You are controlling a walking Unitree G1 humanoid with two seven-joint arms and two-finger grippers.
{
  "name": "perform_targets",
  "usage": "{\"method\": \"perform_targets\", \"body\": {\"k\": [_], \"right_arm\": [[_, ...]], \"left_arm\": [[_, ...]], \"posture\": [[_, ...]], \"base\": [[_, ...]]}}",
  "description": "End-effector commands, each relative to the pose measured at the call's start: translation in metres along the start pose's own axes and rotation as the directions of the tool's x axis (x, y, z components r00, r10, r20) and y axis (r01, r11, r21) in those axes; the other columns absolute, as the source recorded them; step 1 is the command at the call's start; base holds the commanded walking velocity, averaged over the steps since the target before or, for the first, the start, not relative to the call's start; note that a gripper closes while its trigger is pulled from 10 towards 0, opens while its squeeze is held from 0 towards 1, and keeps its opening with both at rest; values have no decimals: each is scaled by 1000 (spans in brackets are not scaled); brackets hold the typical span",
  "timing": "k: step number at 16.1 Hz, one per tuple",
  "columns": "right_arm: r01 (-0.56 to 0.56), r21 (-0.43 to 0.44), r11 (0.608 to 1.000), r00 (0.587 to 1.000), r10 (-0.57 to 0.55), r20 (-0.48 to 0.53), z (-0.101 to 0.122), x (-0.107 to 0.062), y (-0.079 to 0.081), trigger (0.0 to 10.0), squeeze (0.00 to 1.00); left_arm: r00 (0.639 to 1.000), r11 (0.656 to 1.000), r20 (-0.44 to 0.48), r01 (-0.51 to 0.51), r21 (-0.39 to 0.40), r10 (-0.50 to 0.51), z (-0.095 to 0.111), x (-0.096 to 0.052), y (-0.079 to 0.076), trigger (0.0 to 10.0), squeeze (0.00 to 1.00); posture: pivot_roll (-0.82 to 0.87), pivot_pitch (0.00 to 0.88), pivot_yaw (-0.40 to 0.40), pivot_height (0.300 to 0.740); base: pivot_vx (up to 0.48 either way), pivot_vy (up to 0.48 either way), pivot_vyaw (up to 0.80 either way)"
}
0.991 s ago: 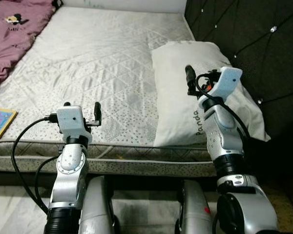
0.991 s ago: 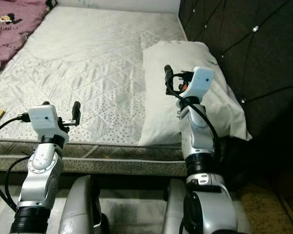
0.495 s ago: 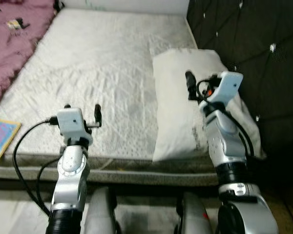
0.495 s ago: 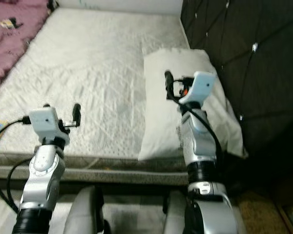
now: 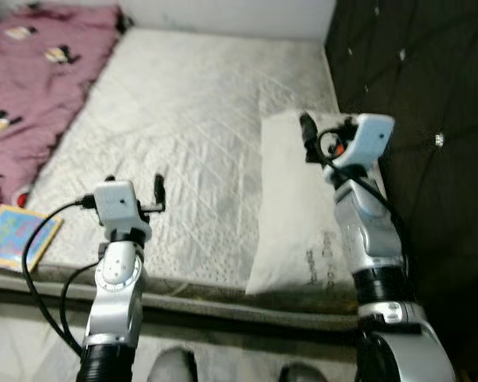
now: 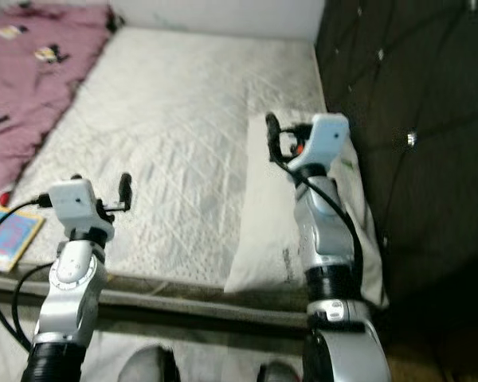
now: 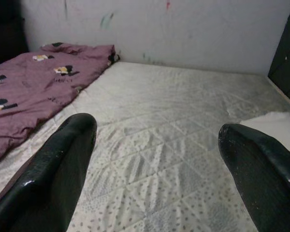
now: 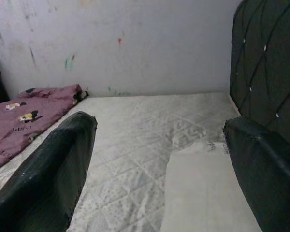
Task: Clean up the room
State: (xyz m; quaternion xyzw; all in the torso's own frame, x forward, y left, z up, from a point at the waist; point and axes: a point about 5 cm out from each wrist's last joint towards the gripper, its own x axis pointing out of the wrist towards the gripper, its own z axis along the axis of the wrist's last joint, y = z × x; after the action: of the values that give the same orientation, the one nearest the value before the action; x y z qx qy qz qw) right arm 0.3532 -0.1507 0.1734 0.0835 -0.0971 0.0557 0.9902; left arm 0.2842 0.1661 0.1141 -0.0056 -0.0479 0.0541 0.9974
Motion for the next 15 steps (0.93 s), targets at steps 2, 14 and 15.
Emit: {"method": "perform_targets", "body": {"k": [2,14,15], "right_arm": [[24,-9,1000,999,-24,-28,-6,-10,-3,10000,0],[101,-24,995,990,-103,-96,-16,-25,-11,10000,0],[101,-34,994,989,-104,-104,-16,-26,-10,10000,0]], "left_arm": [[999,1000,-36,17,-23,-18,-2,-3,-5,10000,0],[997,997,-51,57,-55,-60,-3,-12,-10,10000,0],[997,997,-58,54,-56,-58,-5,-14,-9,10000,0]], "posture": [[-61,0,-6,740],[-63,3,-3,740],[-61,9,-7,740]], "base": [[0,0,0],[0,0,0],[0,0,0]]}}
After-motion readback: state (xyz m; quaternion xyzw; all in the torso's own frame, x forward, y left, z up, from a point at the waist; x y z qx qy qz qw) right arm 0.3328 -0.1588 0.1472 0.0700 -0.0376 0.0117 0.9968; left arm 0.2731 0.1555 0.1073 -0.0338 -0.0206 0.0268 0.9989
